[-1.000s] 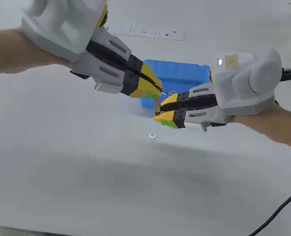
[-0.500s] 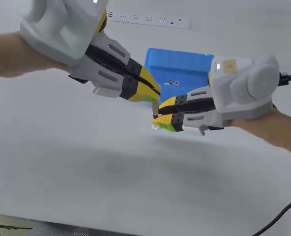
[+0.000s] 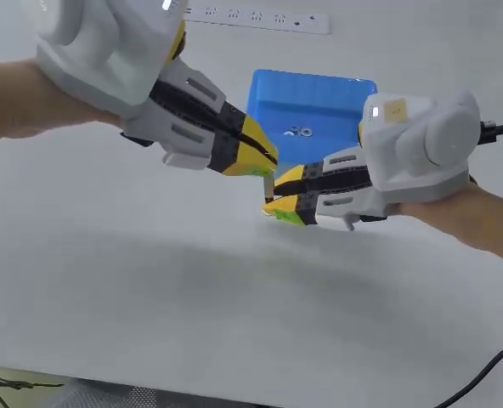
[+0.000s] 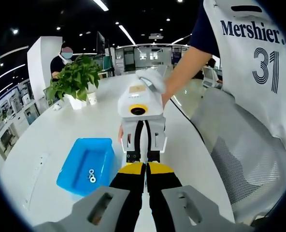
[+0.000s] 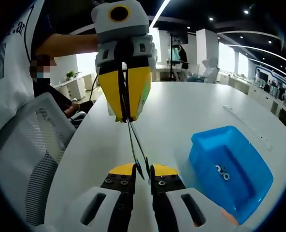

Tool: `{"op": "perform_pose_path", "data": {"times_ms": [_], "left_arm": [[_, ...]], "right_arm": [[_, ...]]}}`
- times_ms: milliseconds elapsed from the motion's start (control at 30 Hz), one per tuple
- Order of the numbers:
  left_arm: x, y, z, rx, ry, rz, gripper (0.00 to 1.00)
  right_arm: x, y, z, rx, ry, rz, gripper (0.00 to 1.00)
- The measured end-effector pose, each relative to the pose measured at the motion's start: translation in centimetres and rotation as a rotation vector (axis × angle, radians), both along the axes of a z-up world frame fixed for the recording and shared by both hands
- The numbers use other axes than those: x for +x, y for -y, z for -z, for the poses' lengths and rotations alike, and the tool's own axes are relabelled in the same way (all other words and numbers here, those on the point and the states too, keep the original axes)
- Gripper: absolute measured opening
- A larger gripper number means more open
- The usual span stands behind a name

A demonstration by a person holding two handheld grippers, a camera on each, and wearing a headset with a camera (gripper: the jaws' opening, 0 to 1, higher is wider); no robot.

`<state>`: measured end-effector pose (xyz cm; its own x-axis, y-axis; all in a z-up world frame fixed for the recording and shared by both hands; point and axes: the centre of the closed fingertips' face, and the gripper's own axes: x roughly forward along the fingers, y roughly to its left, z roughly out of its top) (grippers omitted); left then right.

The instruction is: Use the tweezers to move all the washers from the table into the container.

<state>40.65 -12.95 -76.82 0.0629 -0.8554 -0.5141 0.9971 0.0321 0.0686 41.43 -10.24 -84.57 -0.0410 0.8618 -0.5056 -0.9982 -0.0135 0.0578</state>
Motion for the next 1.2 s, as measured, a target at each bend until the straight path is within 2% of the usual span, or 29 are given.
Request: {"op": "perform_pose_path", "data": {"times_ms": [433,800,1200], "left_arm": [[0.0,0.3,0.8,0.019,-0.003,0.002,0.05],[0.0,0.5,1.3,0.010,-0.015,0.001,0.05],[0.4,0.3,1.2,0.015,0.004,-0.004,0.05]], "right_arm": [[0.0,0.0,0.7,-0.006,-0.012,0.004,0.13],[0.1,-0.1,0.8,-0.001,-0.023,0.008,0.13],[0.3,-0.2,0.7,0.003,-0.018,0.013,0.13]]}}
